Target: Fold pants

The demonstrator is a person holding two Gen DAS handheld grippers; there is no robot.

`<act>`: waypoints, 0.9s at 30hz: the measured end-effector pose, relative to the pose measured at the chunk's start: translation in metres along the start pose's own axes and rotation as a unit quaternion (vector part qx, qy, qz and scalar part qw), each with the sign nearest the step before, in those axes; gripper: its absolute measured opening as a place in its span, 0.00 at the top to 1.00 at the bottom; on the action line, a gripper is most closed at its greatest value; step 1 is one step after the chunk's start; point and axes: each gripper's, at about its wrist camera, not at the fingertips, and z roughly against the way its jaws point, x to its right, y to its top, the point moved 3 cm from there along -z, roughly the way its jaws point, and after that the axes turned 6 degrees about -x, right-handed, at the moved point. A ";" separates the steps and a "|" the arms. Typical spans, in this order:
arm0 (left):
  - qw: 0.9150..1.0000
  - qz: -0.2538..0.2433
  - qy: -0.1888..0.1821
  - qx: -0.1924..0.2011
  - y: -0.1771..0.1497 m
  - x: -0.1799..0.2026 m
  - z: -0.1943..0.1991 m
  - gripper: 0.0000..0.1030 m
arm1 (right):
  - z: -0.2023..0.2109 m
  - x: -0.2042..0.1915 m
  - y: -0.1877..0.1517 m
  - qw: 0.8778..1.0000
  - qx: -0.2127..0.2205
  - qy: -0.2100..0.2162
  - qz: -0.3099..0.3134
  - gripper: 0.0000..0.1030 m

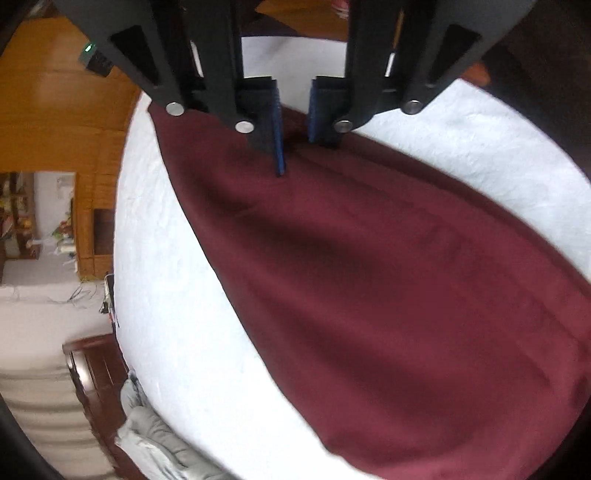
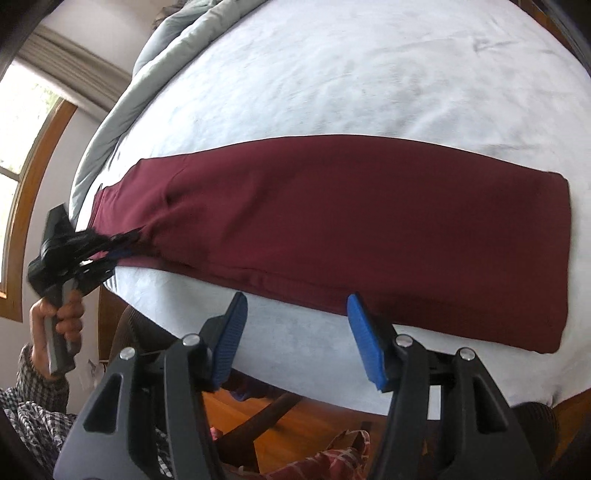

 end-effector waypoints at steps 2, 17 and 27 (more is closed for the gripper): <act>0.999 -0.004 0.030 -0.015 -0.003 -0.007 -0.012 0.91 | 0.003 0.009 -0.001 1.000 0.003 -0.005 -0.010 0.44; 0.982 -0.170 0.076 -0.031 -0.051 0.066 -0.033 0.43 | 0.083 0.145 -0.015 0.987 0.064 -0.056 -0.137 0.34; 0.944 -0.301 0.136 -0.024 -0.051 0.149 -0.106 0.39 | 0.052 0.214 -0.017 0.988 0.021 0.007 -0.150 0.30</act>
